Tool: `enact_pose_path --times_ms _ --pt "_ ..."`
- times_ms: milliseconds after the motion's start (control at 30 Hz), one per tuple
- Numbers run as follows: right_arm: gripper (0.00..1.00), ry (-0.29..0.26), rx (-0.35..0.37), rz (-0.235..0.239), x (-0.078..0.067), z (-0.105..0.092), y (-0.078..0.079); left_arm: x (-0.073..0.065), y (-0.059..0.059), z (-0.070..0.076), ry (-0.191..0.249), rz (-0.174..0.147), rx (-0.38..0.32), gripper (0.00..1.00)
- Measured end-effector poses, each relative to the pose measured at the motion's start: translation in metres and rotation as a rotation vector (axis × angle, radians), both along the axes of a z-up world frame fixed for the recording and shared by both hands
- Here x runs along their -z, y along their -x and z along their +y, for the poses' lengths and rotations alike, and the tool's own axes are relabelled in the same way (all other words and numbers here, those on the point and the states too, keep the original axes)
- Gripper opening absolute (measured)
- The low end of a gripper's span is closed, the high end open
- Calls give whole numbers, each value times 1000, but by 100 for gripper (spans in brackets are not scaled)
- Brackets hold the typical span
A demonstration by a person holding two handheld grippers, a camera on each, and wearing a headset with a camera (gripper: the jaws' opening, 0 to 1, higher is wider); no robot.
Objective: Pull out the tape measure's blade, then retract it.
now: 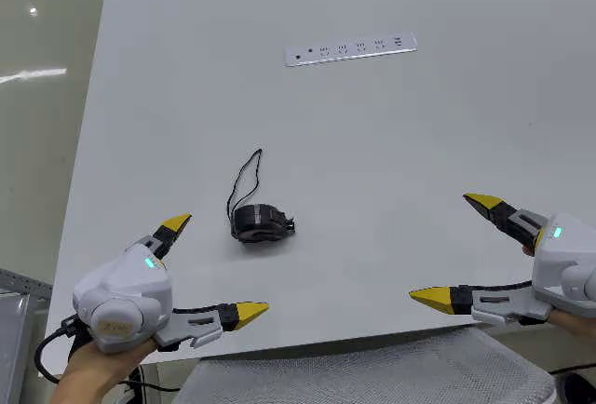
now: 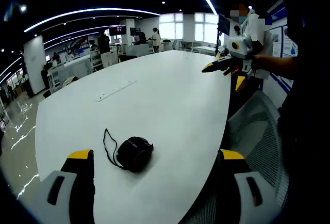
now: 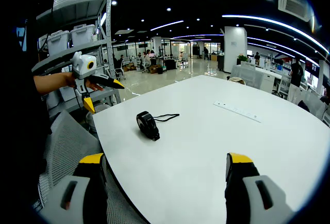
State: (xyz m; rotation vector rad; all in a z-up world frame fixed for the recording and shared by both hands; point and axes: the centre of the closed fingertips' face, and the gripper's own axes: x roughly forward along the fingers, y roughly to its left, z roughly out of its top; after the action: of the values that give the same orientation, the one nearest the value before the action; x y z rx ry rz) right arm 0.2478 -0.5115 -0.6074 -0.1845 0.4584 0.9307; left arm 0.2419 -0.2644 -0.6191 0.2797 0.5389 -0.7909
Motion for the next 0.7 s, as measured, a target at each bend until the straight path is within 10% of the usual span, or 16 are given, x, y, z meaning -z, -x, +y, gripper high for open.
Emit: enact_pose_path --times_ms 700 --pt "98 7 -14 -5 2 -5 -2 3 0 0 -6 8 8 98"
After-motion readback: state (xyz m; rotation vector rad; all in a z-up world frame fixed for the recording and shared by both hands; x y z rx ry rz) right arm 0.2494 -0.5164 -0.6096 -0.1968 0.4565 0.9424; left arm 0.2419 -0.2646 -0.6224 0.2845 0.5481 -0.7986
